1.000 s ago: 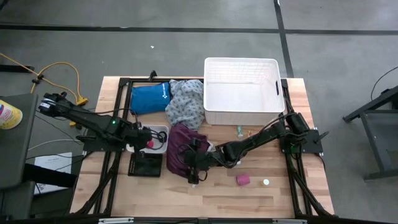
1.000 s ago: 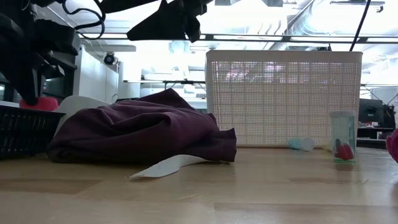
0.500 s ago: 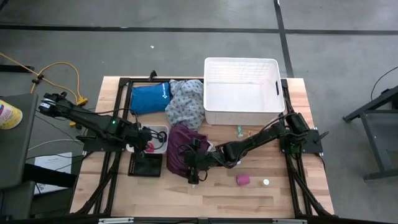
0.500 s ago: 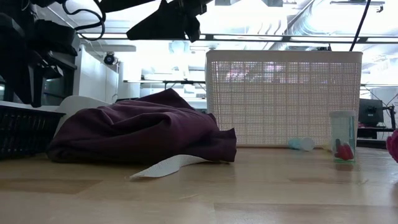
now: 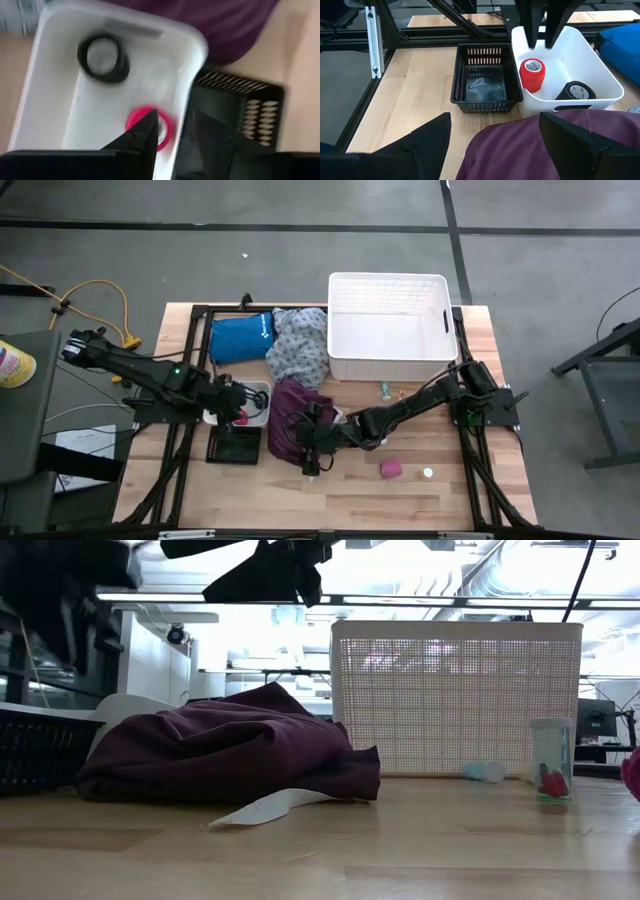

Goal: Pick & place medical supplies in basket/bin
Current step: Put the pink bandage into the white bin

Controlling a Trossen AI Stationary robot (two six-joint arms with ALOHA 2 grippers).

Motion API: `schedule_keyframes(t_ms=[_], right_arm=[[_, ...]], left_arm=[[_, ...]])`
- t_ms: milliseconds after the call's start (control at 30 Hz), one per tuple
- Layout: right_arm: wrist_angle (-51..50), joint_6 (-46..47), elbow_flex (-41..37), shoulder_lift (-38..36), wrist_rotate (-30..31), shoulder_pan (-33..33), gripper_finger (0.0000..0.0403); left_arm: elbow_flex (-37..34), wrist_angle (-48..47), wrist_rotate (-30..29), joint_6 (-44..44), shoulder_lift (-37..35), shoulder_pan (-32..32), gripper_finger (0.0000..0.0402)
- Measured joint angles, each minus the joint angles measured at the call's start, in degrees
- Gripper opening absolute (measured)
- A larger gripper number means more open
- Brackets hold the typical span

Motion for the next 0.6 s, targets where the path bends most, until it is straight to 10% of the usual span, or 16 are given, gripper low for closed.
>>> schedule_keyframes(t_ms=[600], right_arm=[[0.00,-0.05,0.01,0.00,0.03,-0.04,0.0291]], left_arm=[[4.47,0.22,-3.02,3.92,0.00,0.00,0.0117]])
